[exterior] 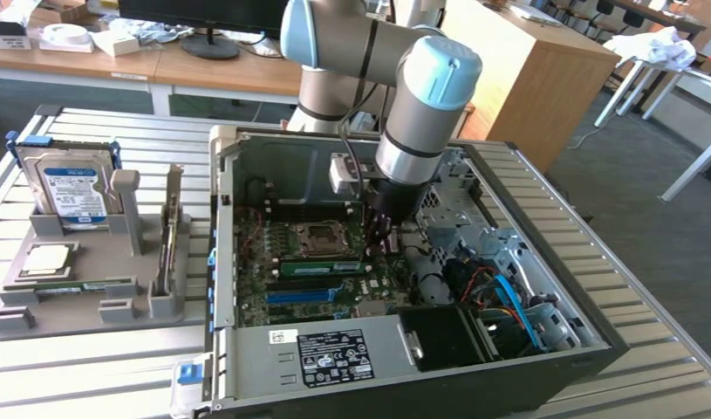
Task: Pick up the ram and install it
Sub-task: 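Press down the ram until it locks into place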
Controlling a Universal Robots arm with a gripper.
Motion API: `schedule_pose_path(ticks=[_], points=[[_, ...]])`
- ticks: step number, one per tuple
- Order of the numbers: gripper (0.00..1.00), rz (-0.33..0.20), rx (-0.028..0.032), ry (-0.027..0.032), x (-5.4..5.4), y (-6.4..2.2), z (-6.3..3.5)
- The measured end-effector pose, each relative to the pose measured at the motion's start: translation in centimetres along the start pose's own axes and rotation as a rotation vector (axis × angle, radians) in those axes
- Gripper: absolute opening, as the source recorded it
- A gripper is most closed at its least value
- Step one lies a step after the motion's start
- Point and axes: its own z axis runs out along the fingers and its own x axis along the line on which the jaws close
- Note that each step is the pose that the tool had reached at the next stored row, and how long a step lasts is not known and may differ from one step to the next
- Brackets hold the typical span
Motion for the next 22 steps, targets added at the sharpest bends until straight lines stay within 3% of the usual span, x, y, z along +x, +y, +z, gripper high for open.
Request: schedule_pose_path(ticks=[15,22], points=[[0.1,0.0,0.0003,-0.001,0.0,0.0,0.0],[0.1,0.0,-0.0016,0.0,0.0,0.03,-1.53]])
